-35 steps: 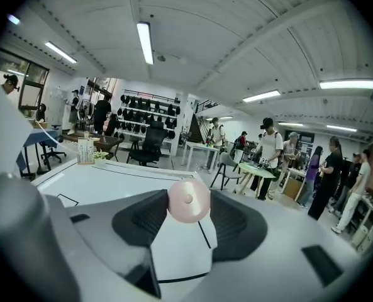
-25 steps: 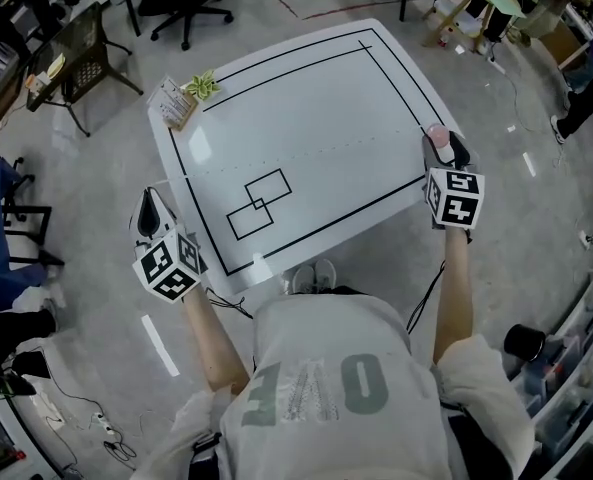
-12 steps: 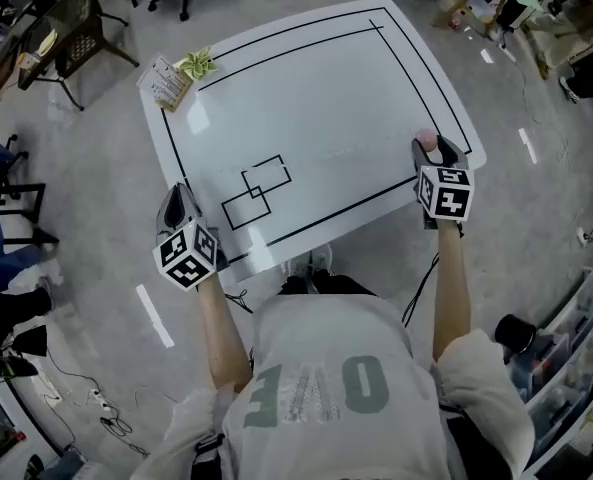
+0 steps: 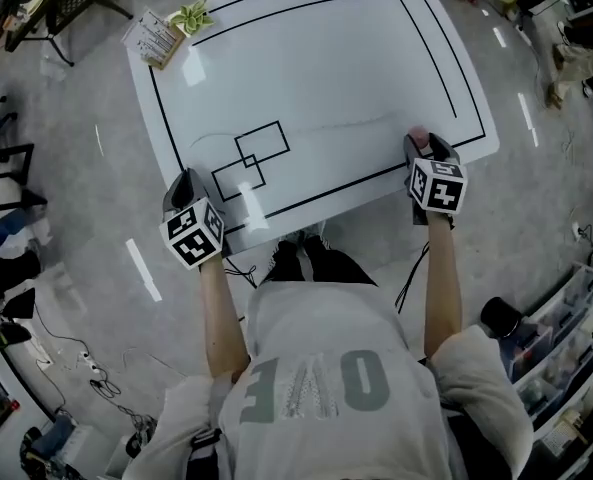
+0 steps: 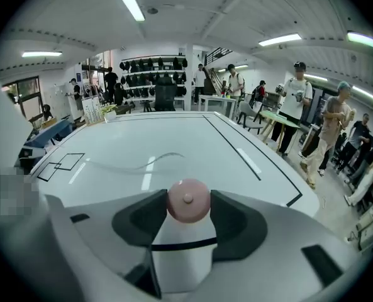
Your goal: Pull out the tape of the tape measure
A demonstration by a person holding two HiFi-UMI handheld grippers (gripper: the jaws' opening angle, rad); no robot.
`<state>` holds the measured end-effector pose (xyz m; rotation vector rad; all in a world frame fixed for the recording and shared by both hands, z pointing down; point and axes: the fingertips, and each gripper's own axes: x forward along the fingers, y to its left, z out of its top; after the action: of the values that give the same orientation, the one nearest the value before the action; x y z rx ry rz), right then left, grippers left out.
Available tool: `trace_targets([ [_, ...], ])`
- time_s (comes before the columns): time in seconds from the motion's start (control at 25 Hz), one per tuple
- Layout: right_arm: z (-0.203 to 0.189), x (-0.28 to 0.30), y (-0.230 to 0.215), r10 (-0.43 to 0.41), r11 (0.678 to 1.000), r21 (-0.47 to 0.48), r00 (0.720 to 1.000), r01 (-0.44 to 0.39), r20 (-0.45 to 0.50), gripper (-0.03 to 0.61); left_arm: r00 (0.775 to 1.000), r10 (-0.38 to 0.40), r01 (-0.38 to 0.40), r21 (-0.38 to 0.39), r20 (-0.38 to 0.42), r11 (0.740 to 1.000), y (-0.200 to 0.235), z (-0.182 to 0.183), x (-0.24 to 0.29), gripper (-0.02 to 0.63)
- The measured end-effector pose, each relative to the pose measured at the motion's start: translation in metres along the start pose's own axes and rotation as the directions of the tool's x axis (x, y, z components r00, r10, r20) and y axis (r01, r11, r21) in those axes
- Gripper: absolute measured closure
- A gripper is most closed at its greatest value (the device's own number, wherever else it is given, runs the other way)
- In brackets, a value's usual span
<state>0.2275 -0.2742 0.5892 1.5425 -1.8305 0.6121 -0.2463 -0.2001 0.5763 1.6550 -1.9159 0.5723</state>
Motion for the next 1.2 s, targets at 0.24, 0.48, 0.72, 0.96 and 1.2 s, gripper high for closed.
trace_targets([
  [0.24,-0.010,0.008,0.005,0.014,1.000,0.007,1.000,-0.014,-0.022,0.350,0.999,0.013,-0.012,0.027,-0.048,1.000,-0.004,-0.013,0.004,0.586],
  [0.48,-0.012,0.010,0.004,0.010,0.999,0.050,1.000,-0.010,-0.017,0.348,0.998,0.006,-0.005,0.023,-0.065,1.000,-0.006,-0.020,0.004,0.586],
  [0.72,-0.013,0.011,0.005,0.001,0.997,0.081,1.000,0.001,-0.022,0.348,0.999,0.007,-0.007,0.008,-0.050,1.000,-0.005,-0.020,0.004,0.583],
  [0.96,-0.006,0.009,0.007,0.007,0.998,0.070,1.000,-0.006,-0.009,0.341,0.999,0.010,-0.009,0.012,-0.032,1.000,-0.002,-0.015,0.001,0.583],
  [1.2,0.025,-0.012,0.000,-0.017,0.997,0.080,0.997,0.011,0.077,0.339,1.000,0.013,-0.014,0.016,0.022,1.000,0.005,0.010,-0.011,0.572],
])
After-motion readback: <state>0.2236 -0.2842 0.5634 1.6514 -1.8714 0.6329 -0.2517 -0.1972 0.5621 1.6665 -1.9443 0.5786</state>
